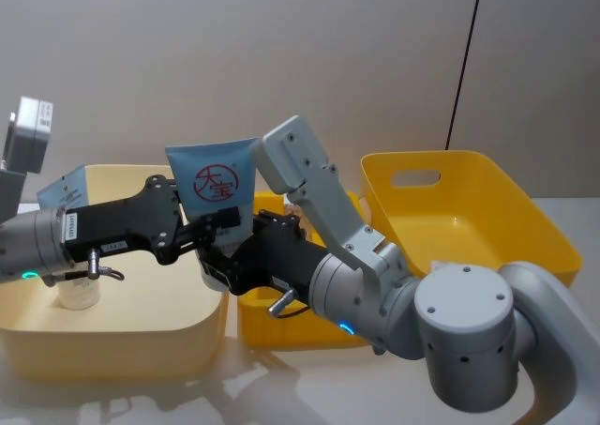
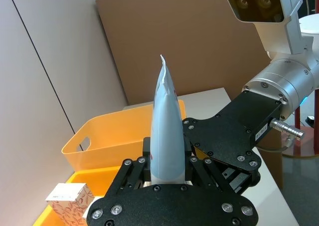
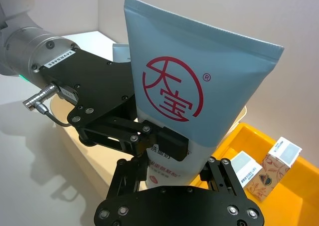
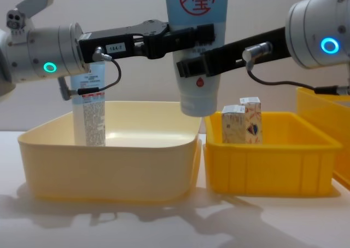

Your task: Bimanual collaborative sorting of washing and personal care products

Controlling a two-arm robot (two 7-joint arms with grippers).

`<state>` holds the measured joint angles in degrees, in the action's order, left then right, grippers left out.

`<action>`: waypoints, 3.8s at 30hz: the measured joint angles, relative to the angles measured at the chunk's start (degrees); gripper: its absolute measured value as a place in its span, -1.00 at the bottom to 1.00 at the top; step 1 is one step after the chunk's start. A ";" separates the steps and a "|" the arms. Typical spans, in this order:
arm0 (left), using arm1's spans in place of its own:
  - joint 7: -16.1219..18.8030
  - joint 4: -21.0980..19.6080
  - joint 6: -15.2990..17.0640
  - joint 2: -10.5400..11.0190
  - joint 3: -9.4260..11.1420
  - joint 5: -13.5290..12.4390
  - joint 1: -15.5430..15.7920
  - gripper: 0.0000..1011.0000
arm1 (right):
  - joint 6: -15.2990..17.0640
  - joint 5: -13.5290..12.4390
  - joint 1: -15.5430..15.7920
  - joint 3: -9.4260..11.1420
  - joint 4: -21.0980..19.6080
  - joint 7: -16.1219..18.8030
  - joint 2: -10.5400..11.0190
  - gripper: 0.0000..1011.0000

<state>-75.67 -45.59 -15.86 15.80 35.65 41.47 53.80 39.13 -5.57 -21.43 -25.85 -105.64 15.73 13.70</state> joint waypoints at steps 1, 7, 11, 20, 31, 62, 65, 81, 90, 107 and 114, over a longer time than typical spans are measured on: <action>0.00 0.00 0.00 0.00 0.00 0.00 0.00 -0.40 | 0.00 0.00 0.00 0.00 0.00 0.00 0.00 0.09; 0.03 -0.03 0.00 0.03 0.00 0.00 -0.03 -0.40 | 0.00 0.00 0.00 0.00 0.00 0.00 0.00 0.09; 0.05 -0.03 0.00 0.04 -0.01 0.00 -0.04 -0.40 | 0.00 0.00 0.00 0.00 0.00 0.00 0.00 0.09; 0.07 -0.03 0.01 0.07 -0.01 -0.02 -0.04 -0.05 | 0.00 0.00 0.00 0.01 0.00 -0.01 0.00 0.08; 0.07 -0.03 0.01 0.06 -0.01 -0.02 -0.03 0.62 | 0.00 0.00 0.00 0.00 0.00 -0.01 0.00 0.08; 0.05 -0.03 0.01 0.06 0.00 -0.01 -0.03 0.98 | -2.63 0.52 1.41 6.39 -2.62 2.69 6.69 0.08; 0.05 -0.03 0.01 0.06 0.00 -0.01 -0.03 0.98 | -3.01 0.54 2.01 7.88 -2.97 2.85 7.71 0.08; 0.05 -0.03 0.01 0.06 0.00 -0.01 -0.03 0.98 | -4.28 -0.13 1.05 15.60 -2.21 2.38 9.85 0.08; 0.05 -0.03 0.01 0.06 0.00 -0.01 -0.03 0.98 | -1.74 -0.23 -3.33 18.61 0.45 4.39 12.92 0.08; 0.05 -0.03 0.01 0.06 0.00 -0.01 -0.03 0.98 | 8.33 -0.11 -14.28 16.04 8.64 12.14 18.53 0.08; 0.05 -0.03 0.01 0.06 0.00 -0.01 -0.04 0.98 | 13.15 -0.31 -18.53 13.99 12.96 15.03 19.56 0.08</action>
<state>-75.62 -45.62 -15.85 15.86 35.65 41.46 53.77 52.29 -5.87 -39.97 -11.86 -92.68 30.76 33.26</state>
